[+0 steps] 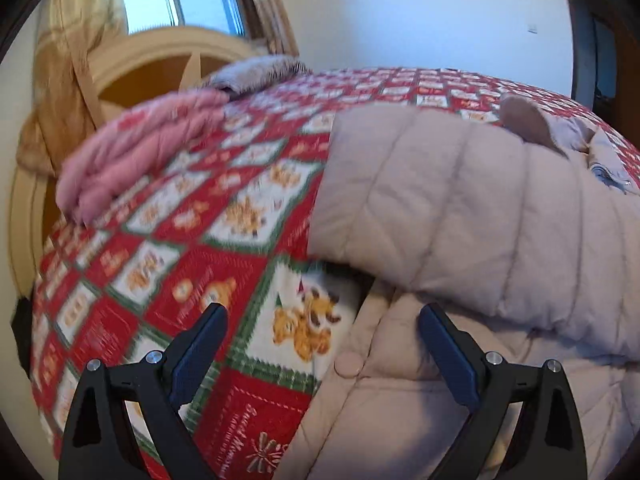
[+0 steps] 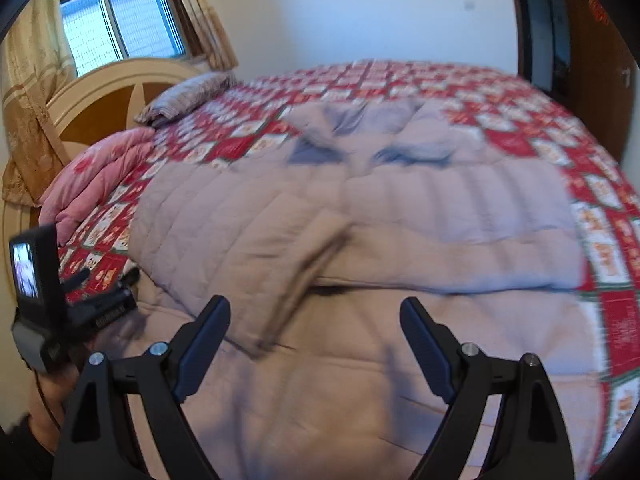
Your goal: Fold large clothes
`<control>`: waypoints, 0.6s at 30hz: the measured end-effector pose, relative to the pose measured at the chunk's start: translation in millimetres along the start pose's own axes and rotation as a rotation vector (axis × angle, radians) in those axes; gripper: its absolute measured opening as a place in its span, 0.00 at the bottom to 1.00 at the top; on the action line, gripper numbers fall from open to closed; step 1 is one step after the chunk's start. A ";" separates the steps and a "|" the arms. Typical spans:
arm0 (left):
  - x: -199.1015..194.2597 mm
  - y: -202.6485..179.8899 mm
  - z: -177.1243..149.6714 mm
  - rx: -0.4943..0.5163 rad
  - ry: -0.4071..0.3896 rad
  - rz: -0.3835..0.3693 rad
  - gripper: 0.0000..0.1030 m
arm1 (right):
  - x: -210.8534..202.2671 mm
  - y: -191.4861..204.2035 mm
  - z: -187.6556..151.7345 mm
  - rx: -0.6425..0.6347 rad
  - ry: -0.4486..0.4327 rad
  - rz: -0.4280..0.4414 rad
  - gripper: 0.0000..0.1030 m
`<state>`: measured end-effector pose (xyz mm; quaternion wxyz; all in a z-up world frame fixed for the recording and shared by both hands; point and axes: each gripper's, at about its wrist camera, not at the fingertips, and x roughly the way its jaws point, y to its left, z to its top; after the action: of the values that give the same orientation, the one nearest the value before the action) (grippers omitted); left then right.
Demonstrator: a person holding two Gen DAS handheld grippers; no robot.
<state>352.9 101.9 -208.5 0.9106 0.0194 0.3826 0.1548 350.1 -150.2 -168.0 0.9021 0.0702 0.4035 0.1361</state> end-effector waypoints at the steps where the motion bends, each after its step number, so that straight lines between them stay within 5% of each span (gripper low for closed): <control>1: 2.1 0.9 -2.2 -0.011 0.008 -0.010 0.94 | 13.0 3.0 0.2 0.022 0.034 0.012 0.82; 4: 4.3 -0.6 -6.2 -0.012 0.010 -0.018 0.94 | 45.2 7.5 -4.0 0.078 0.137 0.057 0.56; 6: 5.4 -1.9 -7.7 -0.010 0.011 -0.023 0.94 | 48.8 11.6 -6.2 0.074 0.135 0.058 0.17; 18: 5.2 -0.8 -9.5 -0.024 0.023 -0.043 0.94 | -6.7 -9.5 13.5 -0.024 -0.023 -0.099 0.11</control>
<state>349.8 101.9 -219.0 0.9094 -0.0012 0.3916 0.1401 357.8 -161.5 -156.5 0.9131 0.0411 0.3943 0.0953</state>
